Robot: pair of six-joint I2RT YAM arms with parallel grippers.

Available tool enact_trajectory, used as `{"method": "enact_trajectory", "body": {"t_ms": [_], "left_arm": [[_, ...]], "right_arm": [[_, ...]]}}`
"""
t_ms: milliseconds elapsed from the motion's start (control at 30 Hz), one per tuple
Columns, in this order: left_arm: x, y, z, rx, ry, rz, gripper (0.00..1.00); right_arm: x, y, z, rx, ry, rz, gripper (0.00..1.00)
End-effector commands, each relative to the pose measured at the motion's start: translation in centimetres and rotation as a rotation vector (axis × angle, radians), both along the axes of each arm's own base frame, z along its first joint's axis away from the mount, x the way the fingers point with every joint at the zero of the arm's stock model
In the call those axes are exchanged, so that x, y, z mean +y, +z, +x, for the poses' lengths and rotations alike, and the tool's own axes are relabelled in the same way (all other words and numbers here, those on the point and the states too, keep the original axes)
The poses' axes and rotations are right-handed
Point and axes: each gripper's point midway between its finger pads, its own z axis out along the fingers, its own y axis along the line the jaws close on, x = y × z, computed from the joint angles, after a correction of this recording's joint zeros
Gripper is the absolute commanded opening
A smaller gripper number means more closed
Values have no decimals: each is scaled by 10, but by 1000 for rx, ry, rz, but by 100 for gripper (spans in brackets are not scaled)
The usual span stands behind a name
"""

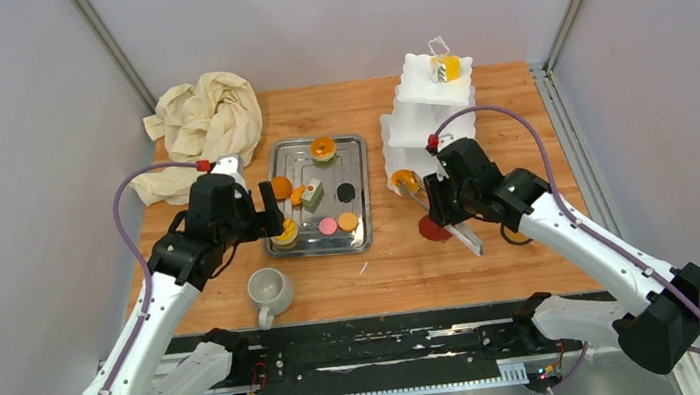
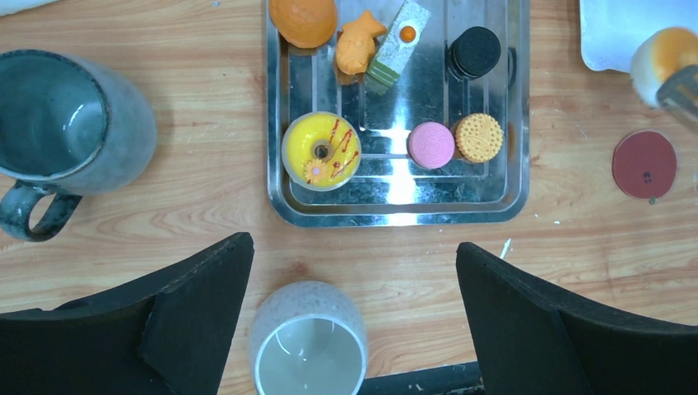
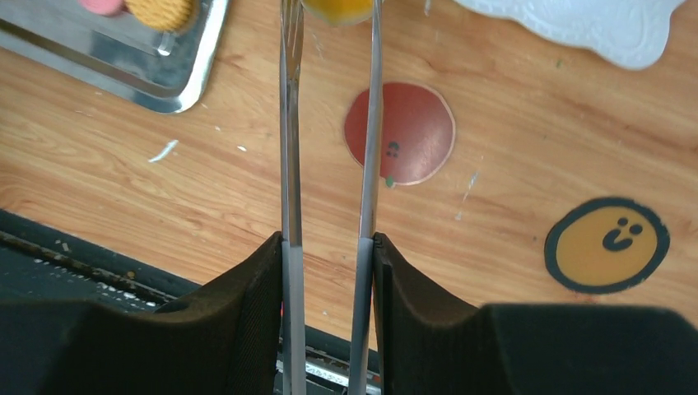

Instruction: Serve the afternoon tea

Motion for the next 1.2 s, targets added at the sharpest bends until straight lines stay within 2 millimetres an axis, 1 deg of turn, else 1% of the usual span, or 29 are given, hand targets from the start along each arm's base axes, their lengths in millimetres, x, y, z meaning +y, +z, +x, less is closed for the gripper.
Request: {"method": "enact_trajectory", "body": {"t_ms": [0, 133, 200, 367, 467, 567, 633, 733, 867, 967, 1100, 1167], "left_arm": [[-6, 9, 7, -30, 1, -42, 98], [-5, 8, 8, -28, 1, -30, 98], [-4, 9, 8, -28, 1, -28, 98], [-3, 10, 7, -30, 3, -24, 98], [-1, 9, 7, -31, 7, -18, 98], [0, 9, 6, -30, 7, -9, 98], [1, 9, 5, -32, 10, -5, 98], [2, 7, 5, -30, 11, -3, 98], [2, 4, 6, -23, 13, 0, 98], [1, 4, 6, -21, 11, -3, 98], [0, 4, 6, -22, 11, -4, 98], [1, 4, 6, -20, 12, -7, 98]], "right_arm": [[-12, -16, 11, -36, -137, 10, 17], [-11, -27, 25, -63, -212, 51, 17], [-9, -28, 34, -89, -243, 70, 17], [-2, -23, 53, -129, -272, 95, 17], [0, -29, 62, -118, -284, 70, 17], [2, -27, 68, -120, -288, 71, 17], [3, -19, 70, -134, -288, 83, 17], [4, -10, 68, -148, -266, 98, 17], [2, -8, 64, -150, -264, 100, 17], [2, -2, 65, -162, -272, 113, 17], [-2, -3, 77, -184, -306, 83, 17], [-4, -9, 87, -189, -327, 53, 18]]}}
